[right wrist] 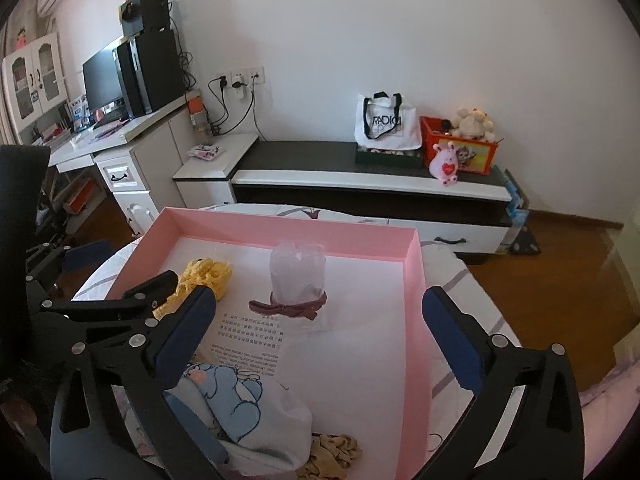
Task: Organize soft objects
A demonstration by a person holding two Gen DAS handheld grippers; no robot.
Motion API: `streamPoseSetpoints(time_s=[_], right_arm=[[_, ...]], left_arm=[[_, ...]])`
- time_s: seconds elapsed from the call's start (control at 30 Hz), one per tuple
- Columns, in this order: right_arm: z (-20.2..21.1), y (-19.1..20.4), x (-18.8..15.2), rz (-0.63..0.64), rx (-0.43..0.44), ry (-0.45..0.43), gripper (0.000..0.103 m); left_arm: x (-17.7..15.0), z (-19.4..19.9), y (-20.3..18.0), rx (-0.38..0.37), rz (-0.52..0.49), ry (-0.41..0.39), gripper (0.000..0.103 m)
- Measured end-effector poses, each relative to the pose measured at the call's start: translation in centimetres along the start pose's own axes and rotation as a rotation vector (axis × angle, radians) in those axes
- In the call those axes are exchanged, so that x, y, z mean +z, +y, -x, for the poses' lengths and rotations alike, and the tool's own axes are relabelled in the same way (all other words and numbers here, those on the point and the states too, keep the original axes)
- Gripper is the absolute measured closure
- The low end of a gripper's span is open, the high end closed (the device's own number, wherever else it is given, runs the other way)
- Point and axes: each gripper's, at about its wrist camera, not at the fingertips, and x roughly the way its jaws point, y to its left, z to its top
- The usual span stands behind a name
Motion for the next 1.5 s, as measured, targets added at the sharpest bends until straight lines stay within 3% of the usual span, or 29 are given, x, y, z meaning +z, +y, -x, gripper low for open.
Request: streamPoseSetpoints(time_s=[0.53, 1.13, 1.27, 1.5], right_arm=[[5.2, 1.4, -1.1, -0.011, 0.0, -0.035, 0.0], [13.4, 3.5, -6.4, -0.007, -0.031, -0.104, 0.0], [15.6, 4.2, -7.7, 0.0, -0.035, -0.126, 0.0], [19.4, 5.5, -9.8, 0.021, -0.053, -0.171, 0.0]], left_arm=[[-3.4, 6.9, 2.0, -0.018, 0.053, -0.073, 0.025], [-13.6, 18.2, 3.0, -0.018, 0.122, -0.118, 0.024], [-15.4, 21.3, 2.7, -0.003, 0.111, -0.158, 0.016], [-19.8, 26.1, 2.0, 0.002, 0.109, -0.204, 0.015]])
